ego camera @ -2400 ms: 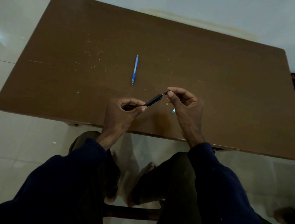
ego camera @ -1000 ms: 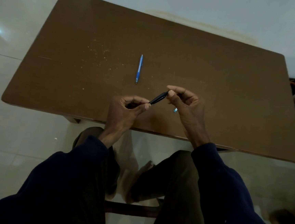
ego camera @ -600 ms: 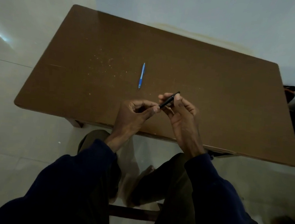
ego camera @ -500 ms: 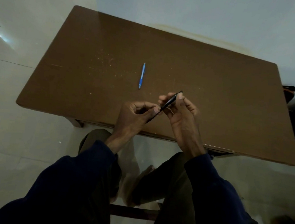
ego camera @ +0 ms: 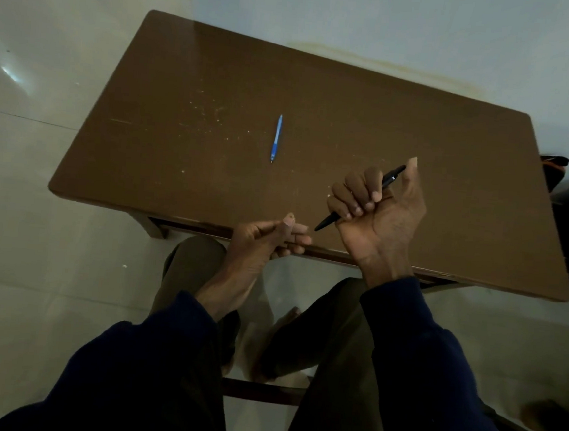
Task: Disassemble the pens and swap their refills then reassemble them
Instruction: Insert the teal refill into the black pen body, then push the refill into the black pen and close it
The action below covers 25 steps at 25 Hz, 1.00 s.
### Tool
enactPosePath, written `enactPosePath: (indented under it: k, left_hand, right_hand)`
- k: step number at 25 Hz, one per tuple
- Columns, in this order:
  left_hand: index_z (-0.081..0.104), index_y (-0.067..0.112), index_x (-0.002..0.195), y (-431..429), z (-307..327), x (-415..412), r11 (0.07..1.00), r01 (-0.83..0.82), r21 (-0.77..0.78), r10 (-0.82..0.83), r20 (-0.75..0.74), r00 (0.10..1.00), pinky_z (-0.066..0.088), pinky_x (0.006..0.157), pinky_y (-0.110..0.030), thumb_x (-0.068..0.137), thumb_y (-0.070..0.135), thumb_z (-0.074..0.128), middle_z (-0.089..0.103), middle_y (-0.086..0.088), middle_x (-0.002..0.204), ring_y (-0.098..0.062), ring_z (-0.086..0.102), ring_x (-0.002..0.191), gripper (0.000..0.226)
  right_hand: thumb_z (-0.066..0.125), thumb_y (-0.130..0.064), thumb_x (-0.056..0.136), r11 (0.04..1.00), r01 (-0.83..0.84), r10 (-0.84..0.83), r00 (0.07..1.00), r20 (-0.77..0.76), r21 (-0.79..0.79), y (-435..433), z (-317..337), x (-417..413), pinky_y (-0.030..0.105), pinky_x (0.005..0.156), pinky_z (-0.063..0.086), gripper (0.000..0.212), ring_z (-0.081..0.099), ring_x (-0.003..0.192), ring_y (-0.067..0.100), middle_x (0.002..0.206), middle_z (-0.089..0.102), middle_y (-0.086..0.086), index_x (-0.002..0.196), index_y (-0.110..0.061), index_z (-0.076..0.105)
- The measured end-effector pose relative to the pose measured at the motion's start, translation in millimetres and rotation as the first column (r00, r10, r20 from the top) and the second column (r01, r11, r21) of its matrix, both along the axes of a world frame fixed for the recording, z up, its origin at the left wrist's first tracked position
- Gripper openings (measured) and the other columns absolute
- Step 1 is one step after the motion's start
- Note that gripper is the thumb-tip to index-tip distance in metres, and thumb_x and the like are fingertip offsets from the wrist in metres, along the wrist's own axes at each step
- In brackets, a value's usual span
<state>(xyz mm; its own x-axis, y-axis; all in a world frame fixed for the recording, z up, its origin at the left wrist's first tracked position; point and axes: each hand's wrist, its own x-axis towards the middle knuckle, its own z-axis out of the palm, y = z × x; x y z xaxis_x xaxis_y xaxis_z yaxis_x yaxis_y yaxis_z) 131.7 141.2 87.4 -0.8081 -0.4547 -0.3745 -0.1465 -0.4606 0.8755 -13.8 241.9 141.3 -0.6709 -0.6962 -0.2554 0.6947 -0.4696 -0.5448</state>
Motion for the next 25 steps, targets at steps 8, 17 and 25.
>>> enactPosePath:
  k: [8,17,25]
  left_hand:
    - [0.077,0.006,0.102,4.3,6.5,-4.6,0.997,-0.011,0.081,0.009,0.019,1.0,0.056,0.071,-0.018,0.099,0.046,0.055,0.079,-0.015,0.099,-0.021,0.075,0.087,0.045]
    - [0.078,0.009,0.1,8.9,25.0,-3.2,0.995,-0.034,0.09,0.033,0.013,0.999,0.057,0.072,-0.019,0.099,0.043,0.055,0.078,-0.016,0.1,-0.02,0.075,0.085,0.041]
    - [0.076,0.007,0.099,16.9,45.0,-1.5,0.996,-0.025,0.087,0.025,0.001,1.0,0.056,0.073,-0.021,0.104,0.037,0.05,0.078,-0.017,0.098,-0.018,0.074,0.082,0.04]
  right_hand:
    - [0.033,-0.052,0.096,0.999,-0.01,0.011,1.0,0.022,-0.037,-9.2,5.2,6.6,0.029,0.05,0.009,0.055,0.01,0.048,0.011,0.051,0.013,-0.004,0.054,-0.019,0.023]
    - [0.032,-0.052,0.098,0.997,-0.025,0.025,1.0,0.0,-0.072,-4.5,19.4,6.9,0.028,0.048,0.01,0.06,0.011,0.047,0.011,0.05,0.013,-0.005,0.049,-0.017,0.032]
    - [0.03,-0.053,0.1,0.996,-0.067,0.064,0.997,-0.041,-0.062,0.7,39.0,8.2,0.028,0.047,0.009,0.058,0.008,0.046,0.01,0.048,0.012,-0.005,0.053,-0.02,0.022]
